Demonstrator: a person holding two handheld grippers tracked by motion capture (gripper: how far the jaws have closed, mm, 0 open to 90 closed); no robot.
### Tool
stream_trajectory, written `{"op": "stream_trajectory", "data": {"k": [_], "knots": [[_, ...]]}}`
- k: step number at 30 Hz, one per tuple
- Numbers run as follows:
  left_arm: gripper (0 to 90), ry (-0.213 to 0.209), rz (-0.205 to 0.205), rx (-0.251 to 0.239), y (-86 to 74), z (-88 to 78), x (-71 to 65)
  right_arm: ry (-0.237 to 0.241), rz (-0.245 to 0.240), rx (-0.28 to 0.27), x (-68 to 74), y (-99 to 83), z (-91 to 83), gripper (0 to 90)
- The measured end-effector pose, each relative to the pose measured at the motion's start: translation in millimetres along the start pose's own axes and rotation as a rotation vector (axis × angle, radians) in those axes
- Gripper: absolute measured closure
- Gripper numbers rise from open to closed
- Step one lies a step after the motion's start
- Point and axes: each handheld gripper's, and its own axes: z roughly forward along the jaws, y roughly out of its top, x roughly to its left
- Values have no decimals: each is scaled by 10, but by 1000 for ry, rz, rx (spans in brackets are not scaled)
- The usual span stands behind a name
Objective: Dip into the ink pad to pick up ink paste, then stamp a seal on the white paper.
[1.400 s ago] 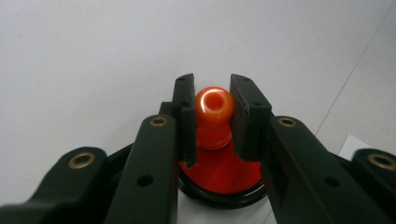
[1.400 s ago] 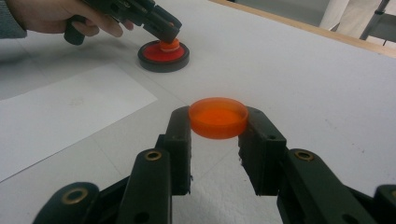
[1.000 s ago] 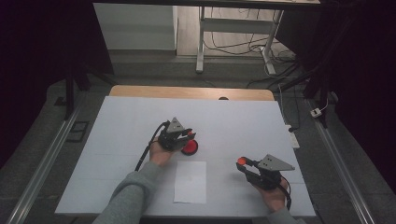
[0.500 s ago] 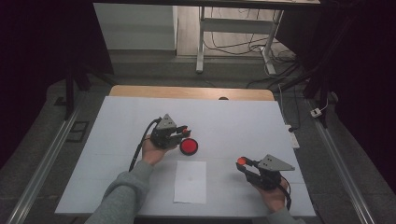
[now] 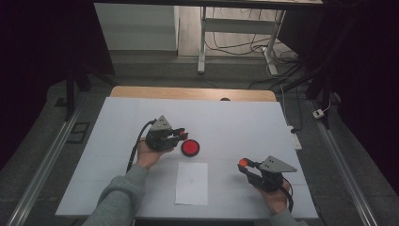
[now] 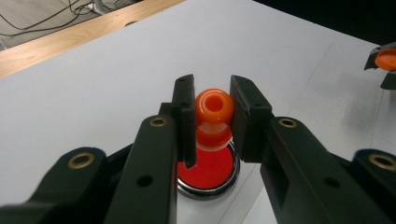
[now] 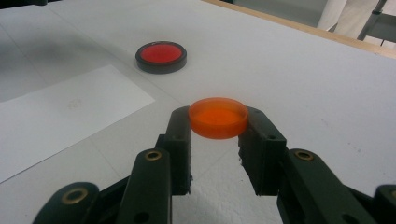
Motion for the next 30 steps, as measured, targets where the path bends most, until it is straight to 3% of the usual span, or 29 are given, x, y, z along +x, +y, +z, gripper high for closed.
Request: {"op": "stream_trajectory", "data": {"k": [9, 30], "knots": [[725, -15, -6, -10, -8, -95, 12, -1, 2, 3, -2, -3, 5, 647], [724, -62, 16, -20, -63, -250, -124, -1, 0, 6, 2, -3, 9, 647]]}}
